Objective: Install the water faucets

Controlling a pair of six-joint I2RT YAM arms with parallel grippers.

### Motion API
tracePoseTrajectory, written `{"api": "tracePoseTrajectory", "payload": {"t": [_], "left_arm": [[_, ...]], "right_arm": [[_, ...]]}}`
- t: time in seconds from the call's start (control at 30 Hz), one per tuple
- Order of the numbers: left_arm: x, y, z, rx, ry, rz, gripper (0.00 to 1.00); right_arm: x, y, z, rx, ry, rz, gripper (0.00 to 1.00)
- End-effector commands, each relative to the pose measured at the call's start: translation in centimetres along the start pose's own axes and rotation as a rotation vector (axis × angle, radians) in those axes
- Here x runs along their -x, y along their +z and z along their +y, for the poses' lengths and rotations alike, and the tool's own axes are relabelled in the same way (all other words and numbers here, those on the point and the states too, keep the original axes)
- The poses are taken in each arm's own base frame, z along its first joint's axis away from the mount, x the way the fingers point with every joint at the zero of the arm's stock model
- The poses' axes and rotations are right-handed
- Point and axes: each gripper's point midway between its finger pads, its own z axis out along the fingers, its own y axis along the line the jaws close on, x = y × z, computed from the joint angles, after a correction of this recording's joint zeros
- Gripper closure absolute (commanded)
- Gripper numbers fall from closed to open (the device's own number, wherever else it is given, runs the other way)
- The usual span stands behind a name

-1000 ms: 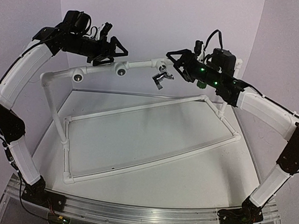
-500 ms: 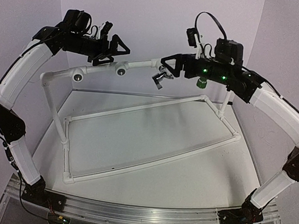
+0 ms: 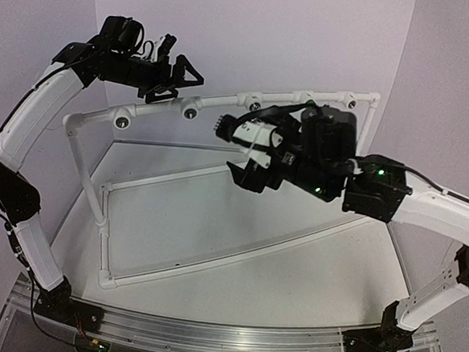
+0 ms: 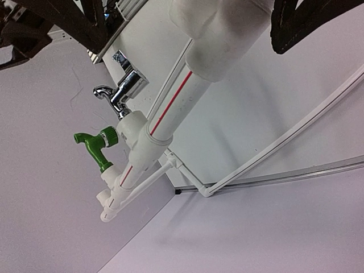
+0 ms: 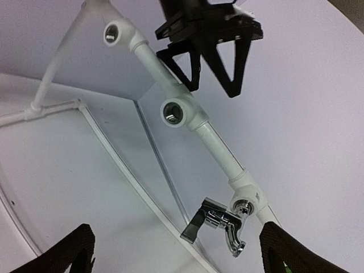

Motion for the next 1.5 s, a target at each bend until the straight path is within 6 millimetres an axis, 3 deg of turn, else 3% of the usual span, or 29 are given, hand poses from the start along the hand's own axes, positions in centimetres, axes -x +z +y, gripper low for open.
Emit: {"api": "tracePoseTrajectory", "payload": {"t": [0.0,0.43,0.6,0.9,1.0,1.2,1.47], "left_arm": [[-1.3,0.0,0.8,0.030,-0.039,0.038,0.00],[-2.1,-0.4,0.6,0.010,-0.032,0.044,0.00],[-2.1,-0.6,0.5,0.009,-0.029,0.042,0.00],[-2.1,-1.1,0.2,0.003,-0.024,0.029,0.00],[-2.2,-1.2,0.2,0.002,-0.025,0.030,0.00],[-2.4,-1.0,0.4,0.002,-0.027,0.031,0.00],[-2.3,-0.6,0.6,0.002,-0.030,0.035,0.00]], "right_arm": [[-2.4,2.0,-1.7,-0.226,-0.194,0.183,0.02],[-3.9,4.6,-2.2,-0.424,-0.289,0.247,0.02],[-4.2,6.3,-3.7,-0.467,-0.266,0.252,0.09],[-5.7,8.2,-4.4,-0.513,-0.327,0.274,0.14],[-5.8,8.4,-5.6,-0.542,-0.282,0.273,0.19],[-5.1,8.0,-7.2,-0.569,-0.133,0.249,0.39],[-4.5,7.5,-8.6,-0.532,0.145,0.207,0.51]]}}
